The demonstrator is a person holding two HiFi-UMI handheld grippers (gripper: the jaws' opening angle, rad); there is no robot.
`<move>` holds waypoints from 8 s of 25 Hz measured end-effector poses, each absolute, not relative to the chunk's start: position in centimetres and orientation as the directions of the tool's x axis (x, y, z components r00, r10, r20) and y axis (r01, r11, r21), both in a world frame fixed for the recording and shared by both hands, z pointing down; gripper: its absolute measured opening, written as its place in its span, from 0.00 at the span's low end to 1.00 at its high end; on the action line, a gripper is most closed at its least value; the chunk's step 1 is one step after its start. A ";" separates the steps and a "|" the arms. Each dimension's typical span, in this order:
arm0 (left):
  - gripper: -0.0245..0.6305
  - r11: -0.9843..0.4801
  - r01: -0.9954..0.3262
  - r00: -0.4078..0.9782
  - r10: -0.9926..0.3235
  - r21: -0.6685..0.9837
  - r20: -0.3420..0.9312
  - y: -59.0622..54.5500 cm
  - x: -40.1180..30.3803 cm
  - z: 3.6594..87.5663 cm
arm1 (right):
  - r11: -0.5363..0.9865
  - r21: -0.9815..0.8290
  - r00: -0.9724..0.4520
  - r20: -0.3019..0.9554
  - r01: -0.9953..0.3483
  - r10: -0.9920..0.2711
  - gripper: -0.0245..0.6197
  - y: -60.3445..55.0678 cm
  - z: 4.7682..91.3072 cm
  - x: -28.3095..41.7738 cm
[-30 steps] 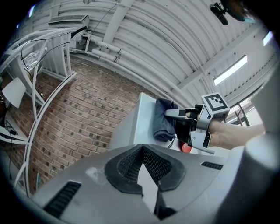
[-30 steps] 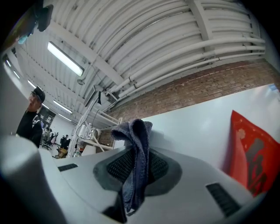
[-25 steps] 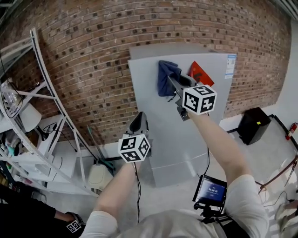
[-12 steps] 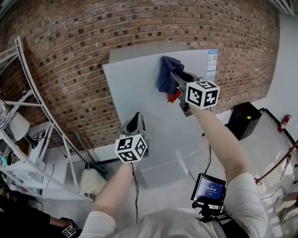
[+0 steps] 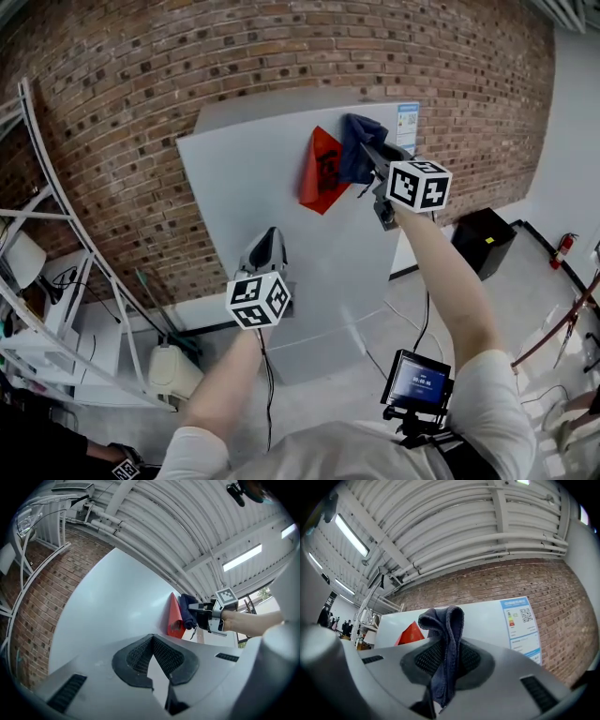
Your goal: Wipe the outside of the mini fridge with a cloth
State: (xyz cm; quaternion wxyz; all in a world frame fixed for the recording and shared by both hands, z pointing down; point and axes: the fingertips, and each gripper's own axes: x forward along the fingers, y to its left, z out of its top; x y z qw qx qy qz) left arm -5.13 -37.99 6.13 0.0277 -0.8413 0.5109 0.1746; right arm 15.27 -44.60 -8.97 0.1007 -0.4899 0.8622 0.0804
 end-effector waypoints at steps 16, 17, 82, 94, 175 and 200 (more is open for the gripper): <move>0.04 -0.450 -0.882 0.389 -0.864 0.140 -0.320 -38.7 -2.0 6.5 | 0.307 -0.060 -0.281 -0.264 -0.950 -0.923 0.13 -47.8 -8.6 29.8; 0.04 -0.448 -0.883 0.388 -0.865 0.139 -0.318 -38.7 -2.0 6.5 | 0.304 -0.061 -0.278 -0.264 -0.951 -0.924 0.13 -47.8 -8.5 30.0; 0.04 -0.463 -0.881 0.437 -0.875 0.097 -0.209 -39.7 0.3 10.6 | 0.503 0.131 -0.517 -0.123 -0.855 -0.847 0.13 -43.8 6.4 14.1; 0.04 -0.488 -0.867 0.462 -0.863 0.098 -0.204 -41.7 6.5 11.1 | 0.332 0.048 -0.335 -0.137 -0.942 -0.932 0.13 -47.5 6.7 28.4; 0.04 -0.414 -0.902 0.412 -0.910 0.126 -0.039 -40.7 5.5 20.9 | 0.354 0.062 -0.358 -0.061 -0.933 -0.932 0.13 -47.2 18.2 26.9; 0.04 -0.151 -0.982 0.154 -0.988 0.115 0.019 -33.3 -14.0 24.3 | 0.689 0.093 -0.693 -0.022 -0.719 -0.720 0.13 -39.2 23.1 1.4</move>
